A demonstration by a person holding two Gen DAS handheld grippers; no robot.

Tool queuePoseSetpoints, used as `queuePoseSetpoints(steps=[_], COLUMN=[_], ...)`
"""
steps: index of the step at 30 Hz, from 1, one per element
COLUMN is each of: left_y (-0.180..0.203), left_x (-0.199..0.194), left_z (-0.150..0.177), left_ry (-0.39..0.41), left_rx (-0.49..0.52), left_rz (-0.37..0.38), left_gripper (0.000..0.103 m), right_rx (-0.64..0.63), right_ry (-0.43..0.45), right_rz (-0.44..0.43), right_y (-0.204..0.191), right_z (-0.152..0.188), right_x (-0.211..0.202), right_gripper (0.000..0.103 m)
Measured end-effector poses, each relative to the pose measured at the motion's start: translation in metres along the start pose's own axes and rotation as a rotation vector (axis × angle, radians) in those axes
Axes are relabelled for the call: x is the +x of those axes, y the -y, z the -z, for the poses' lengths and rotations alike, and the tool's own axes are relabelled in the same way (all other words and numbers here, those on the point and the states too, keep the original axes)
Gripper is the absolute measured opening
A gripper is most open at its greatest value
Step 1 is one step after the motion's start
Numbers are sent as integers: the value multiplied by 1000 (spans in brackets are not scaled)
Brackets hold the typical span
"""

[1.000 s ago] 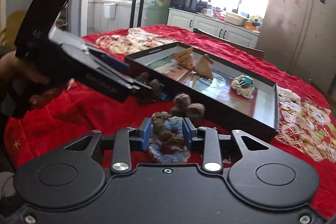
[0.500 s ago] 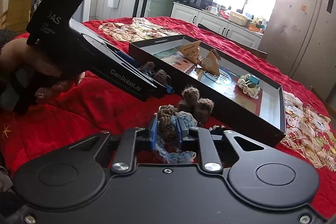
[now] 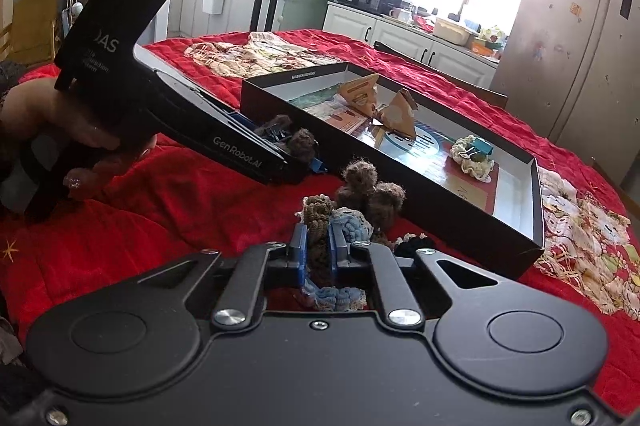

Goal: Organize objects
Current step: 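Grasp the brown pompom hair clip with the left tool while the right tool grasps the brown braided hair tie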

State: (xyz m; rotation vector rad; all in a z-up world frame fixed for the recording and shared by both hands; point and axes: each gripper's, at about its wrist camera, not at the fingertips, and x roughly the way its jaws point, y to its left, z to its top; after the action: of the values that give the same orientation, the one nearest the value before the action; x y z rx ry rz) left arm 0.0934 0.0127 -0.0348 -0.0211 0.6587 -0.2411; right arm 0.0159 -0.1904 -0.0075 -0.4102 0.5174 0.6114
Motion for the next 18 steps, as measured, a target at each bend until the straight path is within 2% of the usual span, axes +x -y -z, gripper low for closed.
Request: queuePoseSetpoints(steps=[18], left_y=[2], left_x=[-25], left_z=[-1], left_ry=[27], left_rx=[15], left_rz=[18], left_gripper=[45], right_rx=[53], right_ry=[67], right_rz=[20], right_y=[12], right_z=[-7], right_x=[-20], right_gripper=[9])
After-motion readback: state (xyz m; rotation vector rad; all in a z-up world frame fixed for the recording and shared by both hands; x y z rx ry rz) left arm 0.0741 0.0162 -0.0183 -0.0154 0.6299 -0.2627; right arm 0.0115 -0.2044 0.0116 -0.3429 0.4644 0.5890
